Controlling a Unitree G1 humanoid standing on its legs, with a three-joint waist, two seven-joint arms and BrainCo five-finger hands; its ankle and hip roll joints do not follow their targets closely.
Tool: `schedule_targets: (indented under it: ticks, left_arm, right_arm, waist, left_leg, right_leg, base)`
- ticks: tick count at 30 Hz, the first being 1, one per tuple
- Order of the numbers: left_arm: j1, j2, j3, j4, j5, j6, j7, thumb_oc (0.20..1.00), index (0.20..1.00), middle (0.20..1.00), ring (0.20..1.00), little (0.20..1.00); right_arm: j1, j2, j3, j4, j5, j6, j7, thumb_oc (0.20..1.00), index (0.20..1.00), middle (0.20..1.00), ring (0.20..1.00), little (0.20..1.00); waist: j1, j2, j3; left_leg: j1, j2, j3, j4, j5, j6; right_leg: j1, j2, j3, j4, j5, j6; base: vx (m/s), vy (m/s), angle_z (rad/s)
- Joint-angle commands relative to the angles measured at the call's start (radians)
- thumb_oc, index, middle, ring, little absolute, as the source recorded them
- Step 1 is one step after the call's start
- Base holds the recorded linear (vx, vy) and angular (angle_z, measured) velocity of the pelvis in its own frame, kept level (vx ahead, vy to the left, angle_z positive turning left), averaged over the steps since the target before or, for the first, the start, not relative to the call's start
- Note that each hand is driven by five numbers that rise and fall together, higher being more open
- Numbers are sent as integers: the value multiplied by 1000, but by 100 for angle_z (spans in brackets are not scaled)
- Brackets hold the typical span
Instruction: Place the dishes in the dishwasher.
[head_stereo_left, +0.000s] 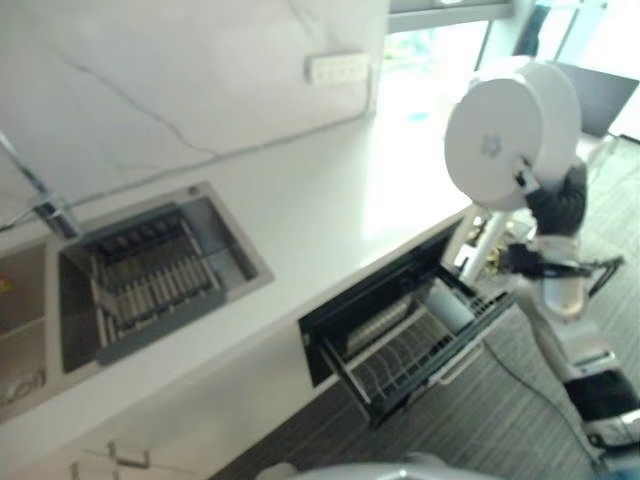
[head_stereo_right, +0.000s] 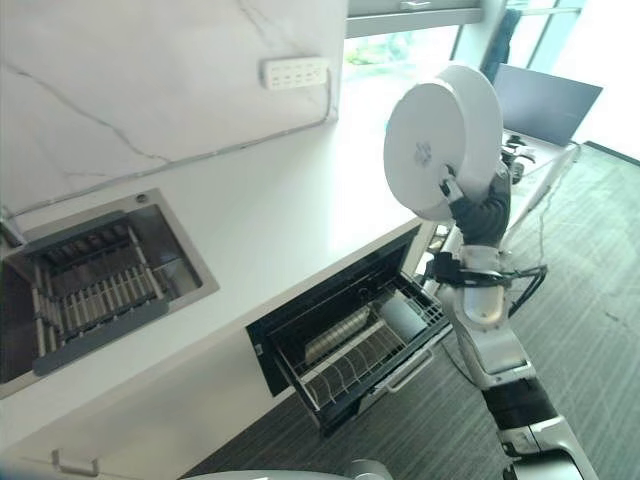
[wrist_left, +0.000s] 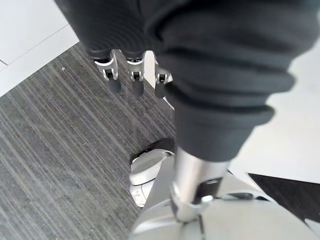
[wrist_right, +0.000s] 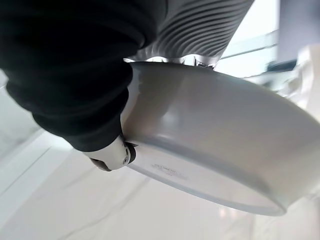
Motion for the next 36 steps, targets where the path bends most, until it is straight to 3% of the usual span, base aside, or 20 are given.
schedule_targets:
  ticks: [1,9,16,29,33,36]
  left_arm:
    - [-63,-99,-15,-19,-46,-45,-39,1000,1000,1000,1000,1000]
    - [-54,-83,44,-29,-134,-47,-27,1000,1000,1000,1000,1000]
    - [-47,-102,48,-51,-188,-32,-35,1000,1000,1000,1000,1000]
    - [-137,-96,32,-55,-296,-39,-56,1000,1000,1000,1000,1000]
    - [-154,-90,32,-53,-302,-34,-56,1000,1000,1000,1000,1000]
    - [-170,-83,23,-47,-297,-34,-56,1000,1000,1000,1000,1000]
  right_arm:
    - [-87,17,-94,-53,58,-69,50,200,200,200,200,200]
    - [14,70,-123,63,93,-81,126,200,200,200,200,200]
    - [11,152,-46,207,30,-101,124,200,200,200,200,200]
    - [-120,225,88,470,-28,-127,3,200,200,200,200,200]
    - [-141,238,107,548,-34,-93,-12,200,200,200,200,200]
    - [-189,235,127,634,-78,-30,-41,200,200,200,200,200]
  waist:
    - [20,-13,60]
    - [-1,1,89]
    - [16,41,136]
    - [72,63,250]
    - [86,59,269]
    - [106,49,278]
  left_leg:
    - [-24,-34,-22,128,-141,68]
    - [-24,-33,-27,128,-131,70]
    - [-56,-62,-70,128,-113,79]
    - [-140,-111,-130,128,-89,95]
    - [-152,-117,-138,128,-83,97]
    - [-163,-122,-149,128,-81,96]
  right_leg:
    - [6,-61,-54,-1,37,10]
    - [3,-50,-35,-1,36,1]
    - [-14,-55,-51,-1,46,-12]
    - [-67,-75,-69,-1,69,-8]
    - [-71,-75,-75,-1,73,-10]
    - [-76,-76,-83,-1,74,-10]
  base:
    - [-9,-48,-24]
    - [-13,-7,-10]
    - [-8,74,6]
    - [-81,61,13]
    - [-18,12,14]
    - [-19,-22,13]
